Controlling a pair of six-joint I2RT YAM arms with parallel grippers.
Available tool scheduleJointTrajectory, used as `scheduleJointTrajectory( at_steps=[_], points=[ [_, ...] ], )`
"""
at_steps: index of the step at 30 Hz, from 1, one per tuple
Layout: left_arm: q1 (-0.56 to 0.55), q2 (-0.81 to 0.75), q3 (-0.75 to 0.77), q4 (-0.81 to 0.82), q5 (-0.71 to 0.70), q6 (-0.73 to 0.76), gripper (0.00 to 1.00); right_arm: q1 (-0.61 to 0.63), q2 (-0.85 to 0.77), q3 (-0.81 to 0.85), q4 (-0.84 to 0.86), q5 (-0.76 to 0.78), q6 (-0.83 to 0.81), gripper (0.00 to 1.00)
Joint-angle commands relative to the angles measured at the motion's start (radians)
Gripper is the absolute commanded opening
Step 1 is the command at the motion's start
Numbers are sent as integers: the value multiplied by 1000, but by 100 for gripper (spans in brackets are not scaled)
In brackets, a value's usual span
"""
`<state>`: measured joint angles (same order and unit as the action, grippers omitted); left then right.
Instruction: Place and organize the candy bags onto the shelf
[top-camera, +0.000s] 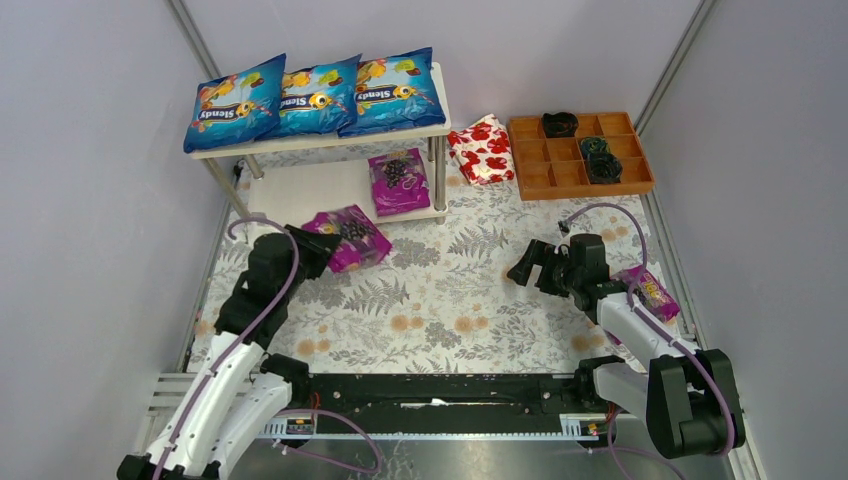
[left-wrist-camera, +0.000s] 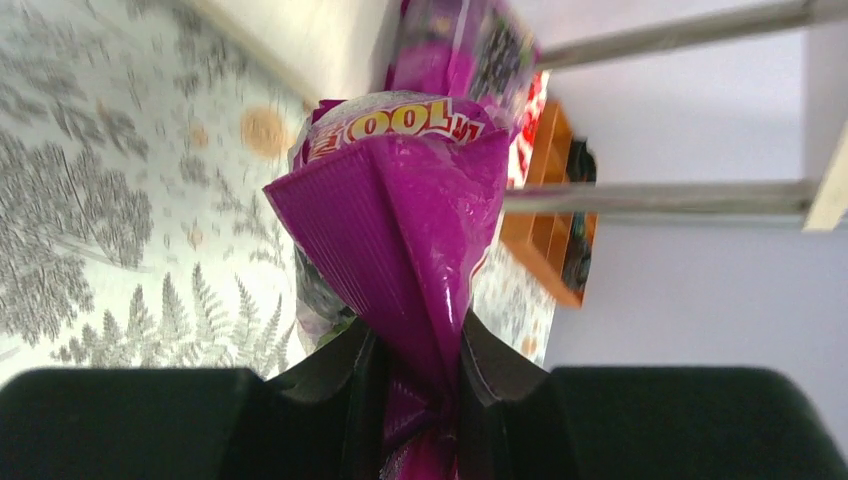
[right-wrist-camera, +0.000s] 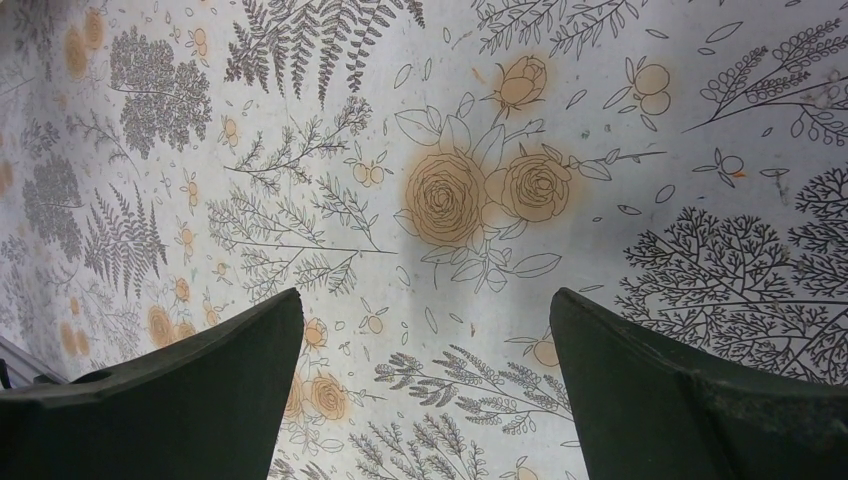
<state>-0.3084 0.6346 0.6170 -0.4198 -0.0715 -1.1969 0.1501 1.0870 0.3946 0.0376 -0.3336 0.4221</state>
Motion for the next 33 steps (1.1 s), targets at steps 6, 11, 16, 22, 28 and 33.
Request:
scheduleJointTrajectory(
  at_steps=[6,11,16,22,28,33],
  points=[
    [35,53,166,185,-336,28,13,1,-15,-4,41,-15,-15,100],
    [41,113,130,345,-380,-29,14,2,-12,-4,42,-18,-16,100],
    [46,175,73,568,-429,-53,12,2,-15,-6,45,-19,-16,100],
    [50,274,1,780,-481,-101,12,2,-12,-4,45,-22,-17,100],
    [55,404,-59,977,-571,-99,12,2,-14,-5,47,-21,-16,100],
    [60,549,-107,1178,-569,-109,13,1,-19,-9,49,-24,-18,100]
  ],
)
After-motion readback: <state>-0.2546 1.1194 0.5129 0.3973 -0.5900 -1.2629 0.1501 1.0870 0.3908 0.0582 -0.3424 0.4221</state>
